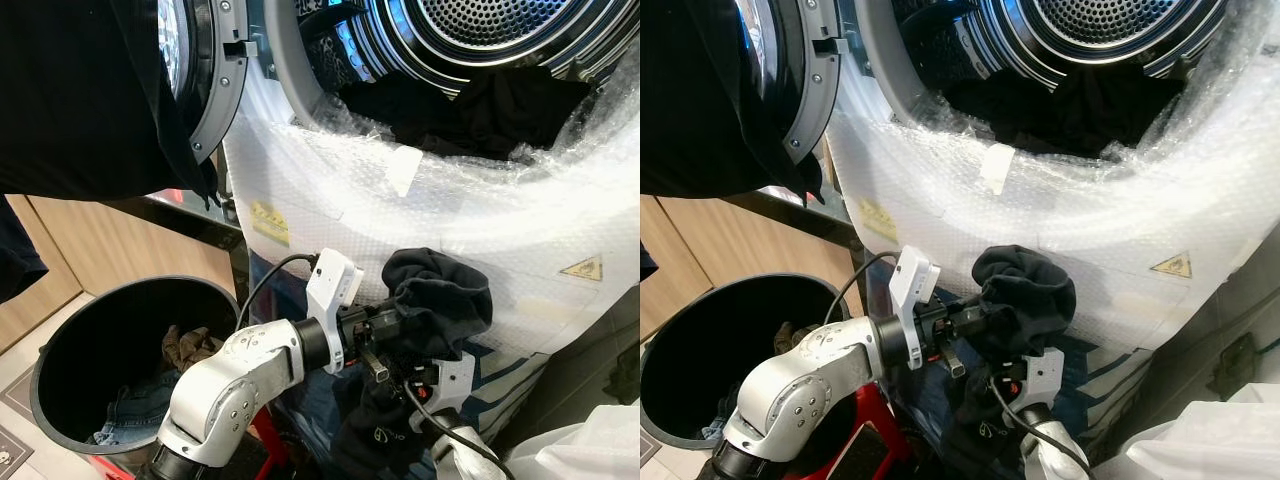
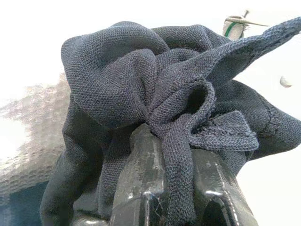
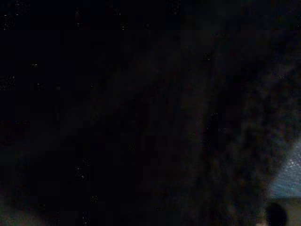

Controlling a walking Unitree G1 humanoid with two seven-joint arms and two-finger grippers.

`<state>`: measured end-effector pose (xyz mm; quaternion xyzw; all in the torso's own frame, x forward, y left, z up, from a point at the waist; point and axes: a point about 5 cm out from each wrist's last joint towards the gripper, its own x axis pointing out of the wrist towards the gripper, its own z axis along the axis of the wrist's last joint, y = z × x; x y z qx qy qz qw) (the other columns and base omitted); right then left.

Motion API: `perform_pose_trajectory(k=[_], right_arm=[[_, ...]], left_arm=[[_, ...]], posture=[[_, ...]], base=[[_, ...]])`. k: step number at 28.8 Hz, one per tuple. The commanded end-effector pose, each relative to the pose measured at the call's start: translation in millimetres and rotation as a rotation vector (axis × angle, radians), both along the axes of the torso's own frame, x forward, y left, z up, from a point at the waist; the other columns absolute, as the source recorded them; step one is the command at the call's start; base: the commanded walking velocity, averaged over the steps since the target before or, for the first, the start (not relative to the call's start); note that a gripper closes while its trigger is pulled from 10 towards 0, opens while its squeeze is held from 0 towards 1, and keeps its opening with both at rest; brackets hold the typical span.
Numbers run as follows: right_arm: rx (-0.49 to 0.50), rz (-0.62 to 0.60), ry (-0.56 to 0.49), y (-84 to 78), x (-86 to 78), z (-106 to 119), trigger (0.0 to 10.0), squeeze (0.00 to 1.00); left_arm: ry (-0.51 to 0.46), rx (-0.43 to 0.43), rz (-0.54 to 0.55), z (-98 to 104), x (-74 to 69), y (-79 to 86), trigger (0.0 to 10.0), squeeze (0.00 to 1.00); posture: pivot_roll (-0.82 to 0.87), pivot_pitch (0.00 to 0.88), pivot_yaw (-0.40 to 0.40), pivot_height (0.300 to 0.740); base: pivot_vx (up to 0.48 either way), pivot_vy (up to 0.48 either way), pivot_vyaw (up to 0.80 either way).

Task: Clothes washing

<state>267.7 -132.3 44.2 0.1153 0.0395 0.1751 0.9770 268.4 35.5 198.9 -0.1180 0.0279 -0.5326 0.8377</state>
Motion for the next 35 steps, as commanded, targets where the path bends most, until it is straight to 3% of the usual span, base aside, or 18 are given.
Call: perform_pose_trajectory(k=[1,6,7,9,10,12,13,14,20,21,22,23,35], right_arm=[[0.001,-0.005,-0.016,-2.9,-0.1,4.5,0.0,0.0],[-0.009,-0.009,-0.008,-4.8,-0.9,4.4,0.0,0.0],[-0.029,-0.018,0.002,-6.6,-1.1,1.7,0.0,0.0],[-0.041,-0.025,0.008,-7.9,-1.3,0.5,0.0,0.0],[-0.051,-0.038,0.013,-9.5,-0.9,-0.4,0.0,0.0],[-0.051,-0.047,0.018,-10.7,-0.9,-1.3,0.0,0.0],[-0.061,-0.056,0.021,-12.1,-0.8,-2.0,0.0,0.0],[-0.07,-0.063,0.021,-13.3,-0.9,-2.5,0.0,0.0],[-0.097,-0.112,0.032,-21.6,-1.0,-5.3,0.0,0.0],[-0.104,-0.121,0.029,-23.6,-0.7,-4.7,0.0,0.0],[-0.106,-0.123,0.028,-24.0,-0.6,-4.6,0.0,0.0],[-0.108,-0.135,0.024,-26.1,-0.2,-3.7,0.0,0.0],[-0.136,-0.204,0.004,-36.3,4.0,0.4,0.0,0.0]], left_arm=[[-0.054,-0.007,0.02,10.6,3.4,1.2,0.6,0.0],[-0.065,-0.013,0.033,14.3,4.1,3.1,0.4,0.0],[-0.067,-0.014,0.04,15.4,4.8,3.7,0.7,0.0],[-0.079,-0.014,0.047,17.6,4.8,4.8,2.5,0.0],[-0.086,-0.016,0.052,19.2,4.9,5.7,4.8,0.0],[-0.092,-0.019,0.056,20.2,4.6,6.3,4.8,0.0],[-0.096,-0.018,0.058,20.8,4.5,6.6,9.5,0.0],[-0.104,-0.016,0.059,21.2,4.1,6.9,10.0,0.0],[-0.161,-0.027,0.088,28.8,3.5,13.1,10.0,0.0],[-0.149,-0.024,0.093,28.1,3.7,17.2,10.0,0.7],[-0.146,-0.024,0.094,27.9,3.7,18.2,10.0,0.7],[-0.136,-0.018,0.096,26.3,3.4,21.8,10.0,1.0],[-0.153,0.091,0.104,20.3,-3.1,36.1,10.0,1.0]], posture=[[-0.05,0.086,-0.001,0.74],[-0.05,0.086,-0.001,0.74],[-0.04,0.078,-0.001,0.74],[-0.04,0.068,-0.001,0.74],[-0.04,0.065,-0.001,0.74],[-0.04,0.059,-0.001,0.74],[-0.04,0.053,-0.002,0.74],[-0.04,0.05,0.0,0.74],[-0.04,0.029,0.007,0.74],[-0.04,0.023,0.008,0.74],[-0.04,0.023,0.008,0.74],[-0.04,0.02,0.011,0.74],[-0.02,0.002,0.014,0.74]], base=[[0.0,0.0,0.0],[0.0,0.0,0.0],[0.0,0.0,0.0],[0.0,0.0,0.0],[0.0,0.0,0.0],[0.0,0.0,0.0],[0.0,0.0,0.0],[0.0,0.0,0.0],[0.0,0.0,0.0],[0.0,0.0,0.0],[0.0,0.0,0.0],[0.0,0.0,0.0],[0.0,0.0,0.0]])
